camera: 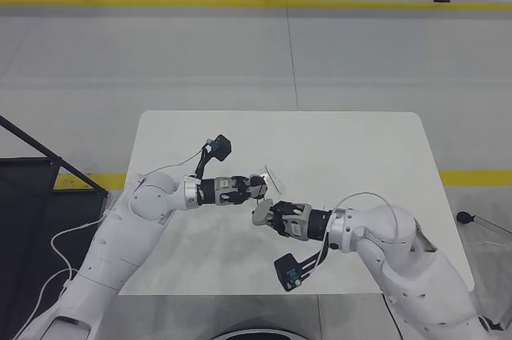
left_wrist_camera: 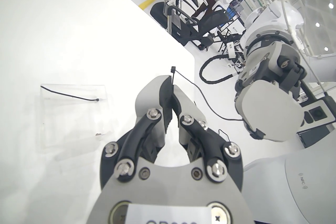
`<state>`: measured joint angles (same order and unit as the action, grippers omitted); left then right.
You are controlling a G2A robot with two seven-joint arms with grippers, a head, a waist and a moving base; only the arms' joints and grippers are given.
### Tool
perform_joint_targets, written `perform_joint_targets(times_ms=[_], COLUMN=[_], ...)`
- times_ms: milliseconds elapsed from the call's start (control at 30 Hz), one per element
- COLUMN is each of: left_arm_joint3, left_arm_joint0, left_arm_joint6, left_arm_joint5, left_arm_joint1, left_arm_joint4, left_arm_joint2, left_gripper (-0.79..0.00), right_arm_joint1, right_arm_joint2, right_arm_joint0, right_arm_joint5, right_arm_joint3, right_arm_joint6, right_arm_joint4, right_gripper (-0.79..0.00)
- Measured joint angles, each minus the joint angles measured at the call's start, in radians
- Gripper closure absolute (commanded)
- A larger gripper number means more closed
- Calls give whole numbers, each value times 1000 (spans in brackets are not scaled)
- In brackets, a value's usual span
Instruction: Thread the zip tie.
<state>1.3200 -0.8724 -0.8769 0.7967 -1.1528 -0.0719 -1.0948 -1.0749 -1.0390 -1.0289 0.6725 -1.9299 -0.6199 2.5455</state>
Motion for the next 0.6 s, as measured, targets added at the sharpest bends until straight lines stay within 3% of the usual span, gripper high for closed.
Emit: perform_joint_targets(times_ms=[600], left_arm_joint3=[1], left_arm_joint0=[9], left_arm_joint6=[2], left_arm_joint5=[12], left_arm_joint1=[12], left_arm_joint4=[-8], left_arm_joint2=[21], left_gripper=[0], right_arm_joint1=[16], right_arm_joint2=[-36], right_arm_joint0=[-44], right_arm_joint5=[-52], right_arm_joint3=[-28], right_arm_joint6=[64], right_arm_joint4=[-39], right_gripper=[0])
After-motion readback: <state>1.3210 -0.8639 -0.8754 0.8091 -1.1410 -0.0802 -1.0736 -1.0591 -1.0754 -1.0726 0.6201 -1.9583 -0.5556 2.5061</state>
